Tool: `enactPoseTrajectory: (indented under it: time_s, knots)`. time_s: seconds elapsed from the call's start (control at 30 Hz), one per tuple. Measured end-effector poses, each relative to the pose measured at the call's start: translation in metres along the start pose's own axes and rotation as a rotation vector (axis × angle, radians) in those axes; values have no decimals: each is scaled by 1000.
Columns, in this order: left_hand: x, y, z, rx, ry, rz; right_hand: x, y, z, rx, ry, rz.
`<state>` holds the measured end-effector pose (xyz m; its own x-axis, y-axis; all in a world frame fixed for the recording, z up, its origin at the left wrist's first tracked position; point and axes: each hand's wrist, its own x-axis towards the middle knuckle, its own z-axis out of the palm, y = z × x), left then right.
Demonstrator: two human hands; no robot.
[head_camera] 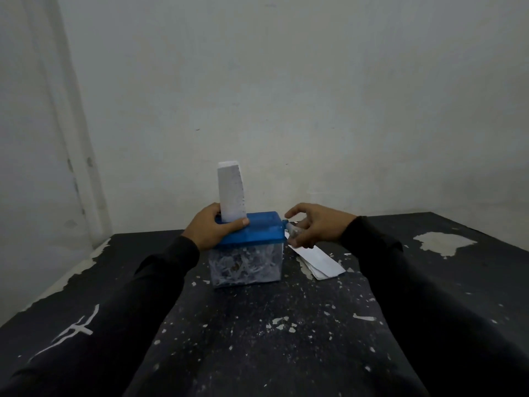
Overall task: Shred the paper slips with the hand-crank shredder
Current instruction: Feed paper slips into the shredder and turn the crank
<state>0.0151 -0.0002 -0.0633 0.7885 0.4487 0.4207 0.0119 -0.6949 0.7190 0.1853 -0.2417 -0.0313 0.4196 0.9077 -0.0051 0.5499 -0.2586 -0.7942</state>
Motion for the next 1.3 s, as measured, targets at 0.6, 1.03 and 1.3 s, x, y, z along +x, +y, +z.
enactPoseTrajectory:
  time_s: [0.6, 1.03, 1.3]
  knots:
    - [-1, -7, -1, 3, -14, 2, 76, 23, 20, 267, 453, 80]
    - [-2, 8, 1, 12, -71, -91, 47, 58, 53, 10, 438, 155]
    - [1, 11, -4, 25, -127, -95, 0, 46, 72, 329, 493, 35]
